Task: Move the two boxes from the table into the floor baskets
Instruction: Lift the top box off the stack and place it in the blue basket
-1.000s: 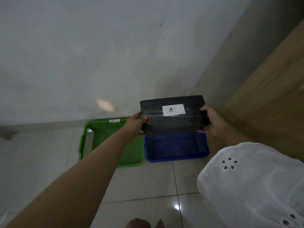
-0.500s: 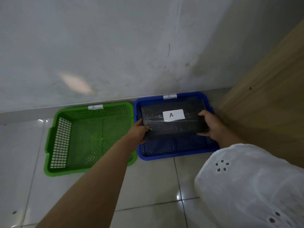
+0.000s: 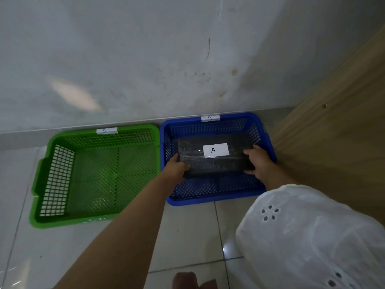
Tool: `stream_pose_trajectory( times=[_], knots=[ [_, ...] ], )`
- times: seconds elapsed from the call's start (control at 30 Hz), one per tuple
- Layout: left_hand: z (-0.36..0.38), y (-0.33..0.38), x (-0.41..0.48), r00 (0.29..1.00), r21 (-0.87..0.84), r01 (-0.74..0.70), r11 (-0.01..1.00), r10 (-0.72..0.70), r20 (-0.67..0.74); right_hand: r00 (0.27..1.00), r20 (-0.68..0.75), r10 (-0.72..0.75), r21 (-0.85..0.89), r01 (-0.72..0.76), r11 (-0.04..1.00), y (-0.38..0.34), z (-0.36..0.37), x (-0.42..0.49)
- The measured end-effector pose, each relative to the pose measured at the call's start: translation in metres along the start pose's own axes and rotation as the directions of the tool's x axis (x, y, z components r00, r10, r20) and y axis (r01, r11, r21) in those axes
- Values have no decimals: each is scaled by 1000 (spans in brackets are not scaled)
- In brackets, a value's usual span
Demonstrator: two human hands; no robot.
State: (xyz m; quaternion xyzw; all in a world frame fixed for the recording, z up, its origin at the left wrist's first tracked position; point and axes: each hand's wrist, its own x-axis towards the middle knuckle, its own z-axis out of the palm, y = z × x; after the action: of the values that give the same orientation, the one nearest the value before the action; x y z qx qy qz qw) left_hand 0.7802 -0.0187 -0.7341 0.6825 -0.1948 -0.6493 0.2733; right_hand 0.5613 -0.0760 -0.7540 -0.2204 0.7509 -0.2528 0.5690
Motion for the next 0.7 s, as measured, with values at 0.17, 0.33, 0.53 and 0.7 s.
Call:
stream_pose_trajectory(
  times=[0.17, 0.33, 0.53, 0.7],
  knots=[
    [2, -2, 5, 999, 38, -42, 998, 41, 31, 999, 33, -14, 38, 13, 999, -1, 4, -2],
    [8, 1, -14, 997, 185, -51, 981, 39, 68, 999, 37, -19, 51, 18, 999, -11, 4, -15],
    [5, 32, -65, 980, 287, -187, 939, 200, -18, 999, -2, -44, -5, 44, 999, -34, 2, -62],
    [-8, 99, -145, 927, 676, -280, 682, 374, 6, 992, 38, -119, -181, 124, 976, -80, 3, -143]
  ],
)
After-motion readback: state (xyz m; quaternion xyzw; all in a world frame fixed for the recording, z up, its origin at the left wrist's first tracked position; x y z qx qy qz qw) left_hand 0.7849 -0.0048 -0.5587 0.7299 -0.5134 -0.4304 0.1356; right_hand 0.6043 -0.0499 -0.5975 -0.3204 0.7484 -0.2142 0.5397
